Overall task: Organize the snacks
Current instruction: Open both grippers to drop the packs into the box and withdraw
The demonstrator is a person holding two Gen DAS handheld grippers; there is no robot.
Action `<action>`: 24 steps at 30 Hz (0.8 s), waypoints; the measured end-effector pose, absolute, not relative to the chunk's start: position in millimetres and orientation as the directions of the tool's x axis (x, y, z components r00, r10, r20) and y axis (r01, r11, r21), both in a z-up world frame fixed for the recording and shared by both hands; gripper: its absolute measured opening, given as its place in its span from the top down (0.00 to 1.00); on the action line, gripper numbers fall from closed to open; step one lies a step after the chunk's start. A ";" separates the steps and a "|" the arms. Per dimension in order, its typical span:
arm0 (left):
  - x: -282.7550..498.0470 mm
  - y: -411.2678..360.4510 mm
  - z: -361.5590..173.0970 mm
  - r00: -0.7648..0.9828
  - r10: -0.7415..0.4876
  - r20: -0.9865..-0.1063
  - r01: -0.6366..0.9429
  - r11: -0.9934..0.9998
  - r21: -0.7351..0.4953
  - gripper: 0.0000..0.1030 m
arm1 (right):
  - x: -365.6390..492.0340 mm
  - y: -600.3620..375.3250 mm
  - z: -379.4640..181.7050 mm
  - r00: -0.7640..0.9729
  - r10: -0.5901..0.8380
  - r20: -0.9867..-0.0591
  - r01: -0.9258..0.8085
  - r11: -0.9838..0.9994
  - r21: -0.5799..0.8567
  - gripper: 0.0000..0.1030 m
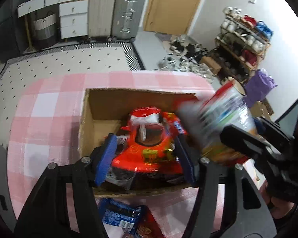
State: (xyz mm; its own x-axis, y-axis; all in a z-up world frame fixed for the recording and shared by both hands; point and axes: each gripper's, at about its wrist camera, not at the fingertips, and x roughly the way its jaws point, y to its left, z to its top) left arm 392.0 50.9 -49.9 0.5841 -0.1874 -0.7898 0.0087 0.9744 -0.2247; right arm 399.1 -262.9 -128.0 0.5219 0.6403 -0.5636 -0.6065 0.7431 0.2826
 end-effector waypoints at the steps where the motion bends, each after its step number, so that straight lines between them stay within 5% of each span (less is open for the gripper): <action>1: 392.5 53.0 -51.2 0.585 -0.184 -0.790 0.001 0.974 -0.226 0.31 | 399.9 -262.3 -129.1 0.525 0.638 -0.563 -0.606 0.745 0.278 0.43; 3: 391.3 56.9 -51.8 0.590 -0.174 -0.789 -0.010 0.975 -0.223 0.29 | 401.0 -263.4 -131.4 0.538 0.630 -0.560 -0.597 0.754 0.275 0.30; 24: 292.0 67.3 6.1 0.695 -0.092 -0.713 -0.028 0.987 -0.155 0.19 | 303.6 -307.2 -84.1 0.621 0.672 -0.404 -0.595 0.739 0.316 0.13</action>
